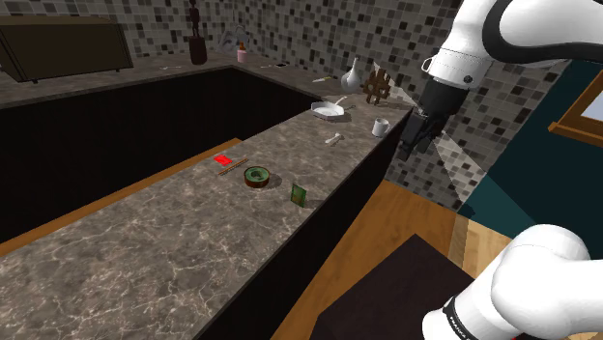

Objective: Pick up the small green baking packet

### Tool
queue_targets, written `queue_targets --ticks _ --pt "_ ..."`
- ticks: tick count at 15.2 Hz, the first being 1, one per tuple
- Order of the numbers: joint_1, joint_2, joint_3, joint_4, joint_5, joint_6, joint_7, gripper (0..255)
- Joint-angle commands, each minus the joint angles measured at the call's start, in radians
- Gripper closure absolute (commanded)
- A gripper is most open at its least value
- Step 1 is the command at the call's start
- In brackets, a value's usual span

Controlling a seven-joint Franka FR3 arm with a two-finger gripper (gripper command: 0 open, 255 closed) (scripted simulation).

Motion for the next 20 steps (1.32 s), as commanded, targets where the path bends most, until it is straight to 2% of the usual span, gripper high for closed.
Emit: queue_targets --ticks 1,10,20 --pt "0.0 0.0 0.0 0.0 0.0 0.0 0.0 0" --pt "0.021 0.265 -0.029 -0.044 -0.018 0.308 -0.112 0" --pt "0.047 0.643 -0.053 0.048 -0.004 0.592 -0.234 0"
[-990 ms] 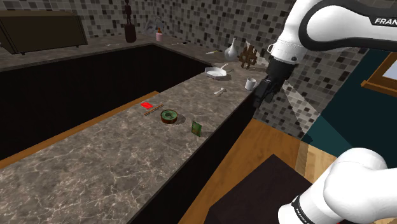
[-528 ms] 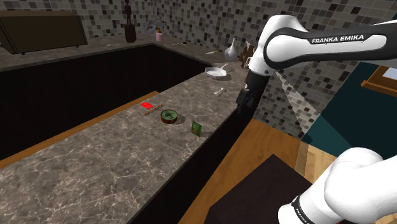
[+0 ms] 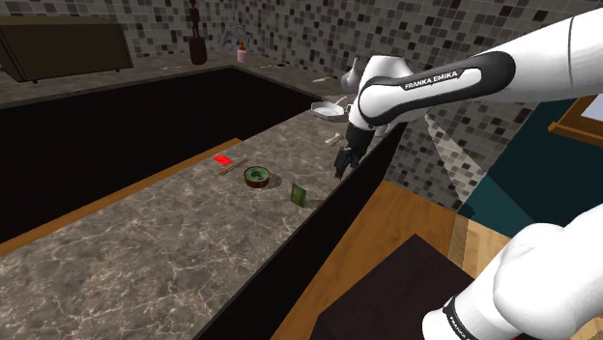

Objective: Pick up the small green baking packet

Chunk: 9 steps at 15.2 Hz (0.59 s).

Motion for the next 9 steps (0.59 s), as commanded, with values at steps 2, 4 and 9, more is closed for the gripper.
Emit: queue_targets --ticks 2,4,9 --pt "0.007 0.118 -0.002 0.051 0.01 0.068 -0.035 0" --pt "0.011 0.198 -0.003 0.092 0.019 0.107 -0.059 0" --pt "0.012 0.398 0.003 0.216 0.038 0.182 -0.115 0"
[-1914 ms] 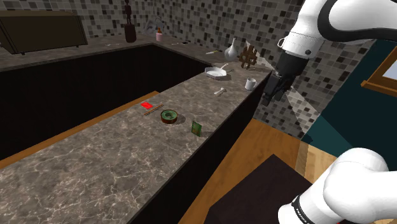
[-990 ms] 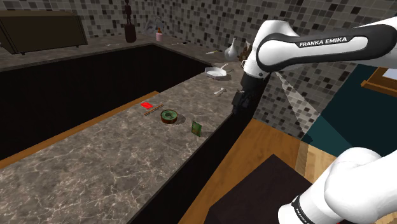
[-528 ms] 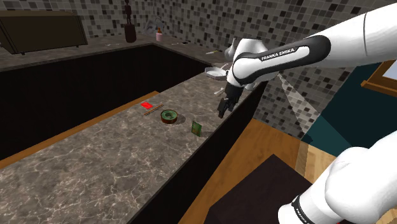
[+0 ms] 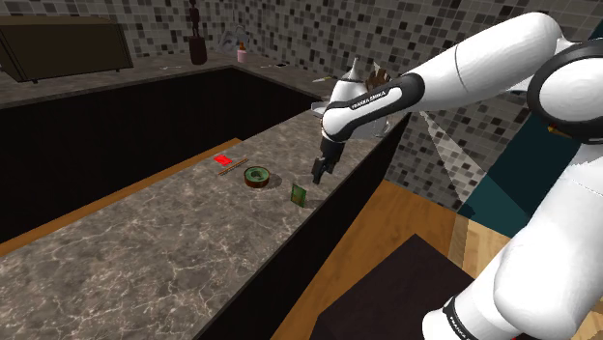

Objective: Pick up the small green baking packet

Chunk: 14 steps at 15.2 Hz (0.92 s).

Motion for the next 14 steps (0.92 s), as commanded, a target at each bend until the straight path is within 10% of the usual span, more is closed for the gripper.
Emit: queue_targets --ticks 1,14 --pt "0.001 0.074 0.005 0.051 0.005 0.023 -0.018 0" --pt "-0.01 0.377 0.029 0.246 0.024 0.133 -0.077 0"
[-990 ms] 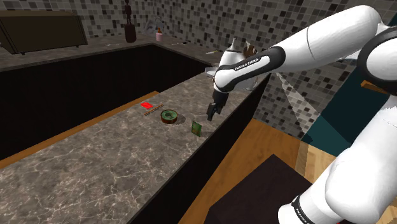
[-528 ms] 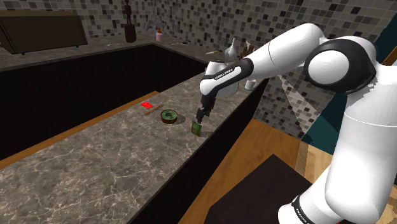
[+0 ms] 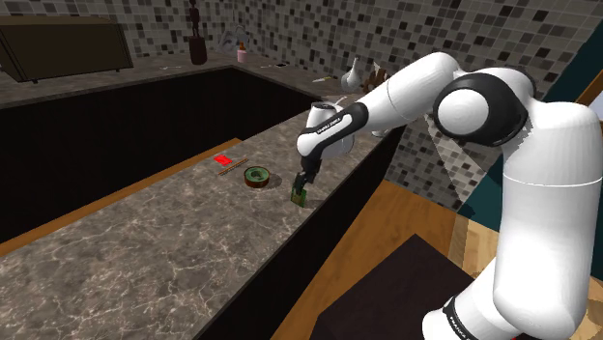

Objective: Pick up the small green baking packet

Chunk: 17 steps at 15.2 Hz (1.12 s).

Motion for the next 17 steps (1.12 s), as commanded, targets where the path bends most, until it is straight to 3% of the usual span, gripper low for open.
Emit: queue_targets --ticks 1,3,4,17 --pt "-0.002 0.017 0.002 0.002 0.003 0.016 -0.004 0" --pt "-0.002 0.018 0.002 0.002 0.003 0.016 -0.004 0" --pt "-0.002 0.018 0.002 0.002 0.003 0.016 -0.004 255" --pt "0.001 -0.023 -0.003 0.0 -0.004 -0.023 0.003 255"
